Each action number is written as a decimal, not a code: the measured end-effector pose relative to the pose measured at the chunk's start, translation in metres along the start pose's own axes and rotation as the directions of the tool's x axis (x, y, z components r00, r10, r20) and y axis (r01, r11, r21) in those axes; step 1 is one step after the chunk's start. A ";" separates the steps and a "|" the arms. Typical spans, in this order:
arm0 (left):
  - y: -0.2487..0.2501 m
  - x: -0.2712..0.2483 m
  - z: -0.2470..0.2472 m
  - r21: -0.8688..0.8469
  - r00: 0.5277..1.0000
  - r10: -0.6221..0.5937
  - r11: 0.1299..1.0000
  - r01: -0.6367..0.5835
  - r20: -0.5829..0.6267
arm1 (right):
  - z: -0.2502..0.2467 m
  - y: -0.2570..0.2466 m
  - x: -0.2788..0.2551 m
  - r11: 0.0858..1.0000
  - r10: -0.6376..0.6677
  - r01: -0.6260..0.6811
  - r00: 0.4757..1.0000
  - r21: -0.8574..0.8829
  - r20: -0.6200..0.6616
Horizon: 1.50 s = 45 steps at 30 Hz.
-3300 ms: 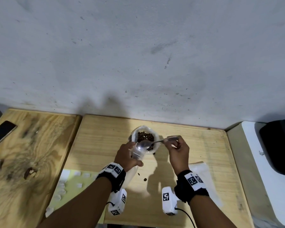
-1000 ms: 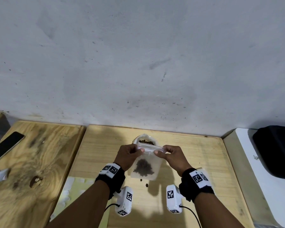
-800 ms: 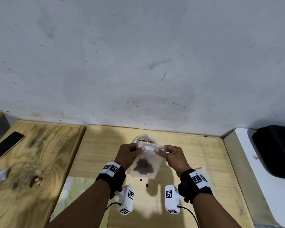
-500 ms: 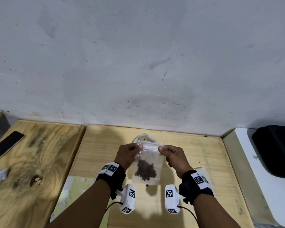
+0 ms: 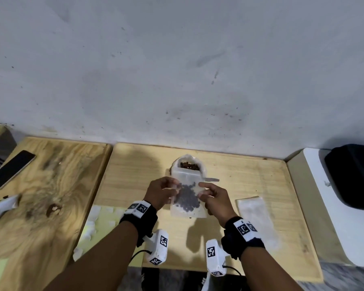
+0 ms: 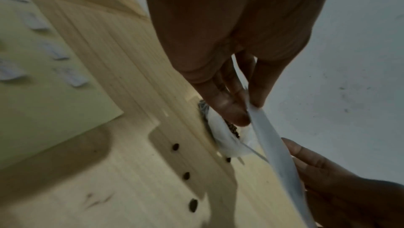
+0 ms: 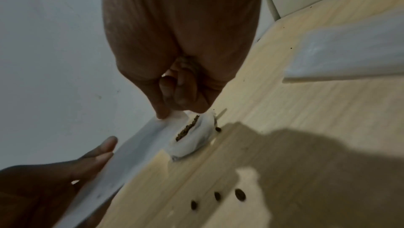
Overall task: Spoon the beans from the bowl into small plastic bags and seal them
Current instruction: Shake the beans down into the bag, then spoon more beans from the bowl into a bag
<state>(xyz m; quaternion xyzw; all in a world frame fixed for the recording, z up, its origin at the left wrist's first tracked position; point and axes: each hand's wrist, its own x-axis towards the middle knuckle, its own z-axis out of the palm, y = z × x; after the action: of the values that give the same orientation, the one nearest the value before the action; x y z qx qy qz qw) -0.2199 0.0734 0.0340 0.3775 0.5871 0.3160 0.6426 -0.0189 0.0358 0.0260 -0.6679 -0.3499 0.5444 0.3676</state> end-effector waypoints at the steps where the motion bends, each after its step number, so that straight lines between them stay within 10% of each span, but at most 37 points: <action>1: -0.006 -0.004 -0.004 0.048 0.999 -0.034 0.998 0.033 0.016 | 0.003 0.007 -0.003 0.999 0.006 -0.005 1.000 -0.032 0.023; 11: -0.076 -0.038 -0.052 0.351 0.959 -0.283 0.898 0.265 0.002 | 0.036 0.067 -0.034 0.850 0.065 0.094 0.958 -0.519 0.281; 23: -0.106 -0.038 -0.065 0.628 0.962 -0.271 0.746 0.222 -0.019 | 0.063 0.097 -0.046 0.639 0.048 0.194 0.956 -0.744 0.291; 30: -0.090 -0.031 -0.046 0.640 0.991 -0.124 0.758 0.124 -0.046 | 0.040 0.091 -0.041 0.784 0.002 0.158 0.966 -0.601 0.257; 36: -0.074 -0.012 0.027 0.503 0.978 -0.168 0.860 0.086 0.121 | -0.033 0.079 -0.035 0.860 -0.003 0.032 0.998 -0.509 0.057; 45: -0.061 0.009 0.158 0.372 0.826 -0.471 0.859 0.351 0.308 | -0.164 0.091 -0.020 0.838 0.053 -0.247 0.924 -0.487 -0.378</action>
<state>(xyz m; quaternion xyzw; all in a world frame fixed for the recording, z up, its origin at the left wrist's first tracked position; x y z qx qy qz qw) -0.0647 0.0318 -0.0188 0.3882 0.5568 -0.0056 0.7343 0.1456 -0.0439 -0.0213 -0.8542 -0.3603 0.3277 0.1823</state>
